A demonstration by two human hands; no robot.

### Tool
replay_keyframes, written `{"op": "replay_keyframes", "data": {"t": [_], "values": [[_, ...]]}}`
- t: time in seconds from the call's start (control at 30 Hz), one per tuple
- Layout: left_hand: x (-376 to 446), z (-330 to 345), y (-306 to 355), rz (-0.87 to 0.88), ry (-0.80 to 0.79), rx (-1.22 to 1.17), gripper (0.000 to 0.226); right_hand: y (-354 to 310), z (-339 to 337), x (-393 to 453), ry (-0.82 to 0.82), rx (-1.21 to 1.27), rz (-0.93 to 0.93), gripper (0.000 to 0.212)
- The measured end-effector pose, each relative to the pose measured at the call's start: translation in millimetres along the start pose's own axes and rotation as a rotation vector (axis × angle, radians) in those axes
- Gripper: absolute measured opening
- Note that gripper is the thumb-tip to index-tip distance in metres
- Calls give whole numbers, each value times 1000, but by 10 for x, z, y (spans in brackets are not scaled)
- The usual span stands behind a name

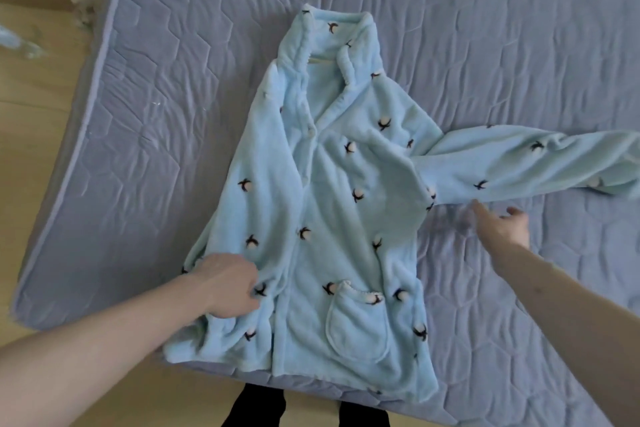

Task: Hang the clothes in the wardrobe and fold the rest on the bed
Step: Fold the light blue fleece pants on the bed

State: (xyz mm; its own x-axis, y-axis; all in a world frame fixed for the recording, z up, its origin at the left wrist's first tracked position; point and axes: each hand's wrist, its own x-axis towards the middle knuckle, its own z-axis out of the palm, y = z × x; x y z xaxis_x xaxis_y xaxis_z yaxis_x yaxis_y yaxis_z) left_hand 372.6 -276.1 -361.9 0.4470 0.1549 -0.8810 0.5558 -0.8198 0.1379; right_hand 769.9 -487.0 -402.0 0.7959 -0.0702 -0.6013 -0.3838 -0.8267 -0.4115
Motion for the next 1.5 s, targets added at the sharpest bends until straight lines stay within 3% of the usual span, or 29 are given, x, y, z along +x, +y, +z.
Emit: {"op": "replay_keyframes", "data": {"t": [0.07, 0.23, 0.3, 0.43, 0.53, 0.67, 0.73, 0.87, 0.97, 1.07, 1.13, 1.23, 1.3, 1.37, 1.43, 1.5], "values": [[144, -96, -5, -77, 93, -63, 32, -92, -47, 241, 33, 163, 76, 99], [356, -63, -18, -168, 122, -201, 25, -302, -80, 644, 13, 382, 218, 109], [379, -6, -20, -168, 159, -215, 24, -303, -80, 811, -6, 487, 266, 96], [314, 86, -34, -135, 178, -271, 16, -297, -163, 1013, -32, 567, 177, 39], [227, 110, -51, -132, 188, -312, 11, -434, -289, 981, 35, 680, 254, 38], [110, 80, -28, -115, 210, -341, 11, -690, -314, 761, -50, 791, 165, 35], [64, 34, 0, -122, 204, -352, 11, -805, -279, 574, -44, 708, 32, 31], [-7, -172, 84, -107, 277, -444, 10, -1004, -265, 77, -65, 320, -439, 18], [-53, -373, 157, -91, 400, -588, 9, -1088, -304, -392, -180, 96, -841, 27], [-69, -589, 245, -57, 484, -891, 34, -944, -233, -771, -319, -232, -1257, 18], [-87, -738, 346, -47, 464, -1306, 62, -705, -124, -938, -408, -447, -1422, 16], [-84, -775, 494, -10, 336, -1730, 76, -172, 100, -1040, -578, -748, -1448, 41], [-44, -628, 614, -10, 244, -1777, 71, 205, 207, -1067, -671, -897, -1331, 38], [33, -400, 753, -136, 218, -1800, 77, 533, 269, -1079, -698, -969, -1204, 34], [130, -168, 851, -324, 310, -1743, 93, 767, 299, -1110, -684, -995, -1127, 34], [182, 9, 888, -382, 500, -1503, 106, 895, 319, -1142, -659, -992, -1087, 36]]}}
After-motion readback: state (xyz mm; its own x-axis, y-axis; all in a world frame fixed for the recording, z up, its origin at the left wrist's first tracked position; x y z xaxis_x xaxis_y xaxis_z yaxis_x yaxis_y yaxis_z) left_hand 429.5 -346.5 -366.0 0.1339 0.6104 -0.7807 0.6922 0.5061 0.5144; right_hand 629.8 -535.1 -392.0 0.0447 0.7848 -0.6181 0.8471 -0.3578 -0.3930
